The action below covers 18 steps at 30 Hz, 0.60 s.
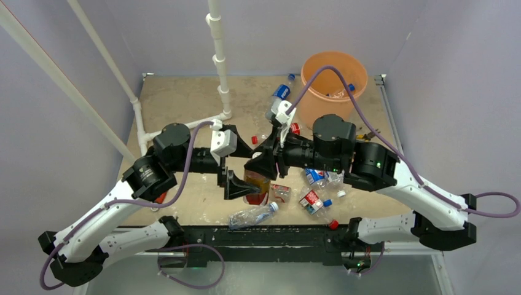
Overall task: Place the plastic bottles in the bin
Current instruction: Place the plastic bottle in the trash bin.
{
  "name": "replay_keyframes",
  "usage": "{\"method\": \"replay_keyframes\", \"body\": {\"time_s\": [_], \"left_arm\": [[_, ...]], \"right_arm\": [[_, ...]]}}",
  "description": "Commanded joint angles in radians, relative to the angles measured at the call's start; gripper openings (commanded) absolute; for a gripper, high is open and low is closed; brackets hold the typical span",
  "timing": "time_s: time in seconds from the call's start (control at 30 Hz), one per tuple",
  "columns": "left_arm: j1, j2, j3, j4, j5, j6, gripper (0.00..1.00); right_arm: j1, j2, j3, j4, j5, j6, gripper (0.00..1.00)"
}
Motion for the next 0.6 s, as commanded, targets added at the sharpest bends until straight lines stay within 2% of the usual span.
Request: {"method": "replay_keyframes", "body": {"time_s": [0.0, 0.13, 0.4, 0.47, 0.57], "left_arm": [[-0.001, -0.060, -0.065, 0.057, 0.102, 0.005, 0.99], [-0.001, -0.091, -0.144, 0.148, 0.131, -0.053, 0.89], [-0.002, -0.077, -0.223, 0.348, 0.187, -0.196, 0.60], [-0.001, -0.082, -0.235, 0.406, 0.178, -0.222, 0.59], [0.000, -0.100, -0.252, 0.440, 0.126, -0.245, 0.78]], "right_arm": [[0.002, -0.075, 0.007, 0.128, -0.032, -0.044, 0.00], [0.001, -0.126, -0.068, 0.241, -0.024, -0.052, 0.00], [0.001, -0.109, -0.080, 0.269, -0.066, -0.055, 0.00], [0.001, -0.106, -0.085, 0.272, -0.075, -0.047, 0.00], [0.001, -0.100, -0.092, 0.280, -0.096, -0.028, 0.00]]}}
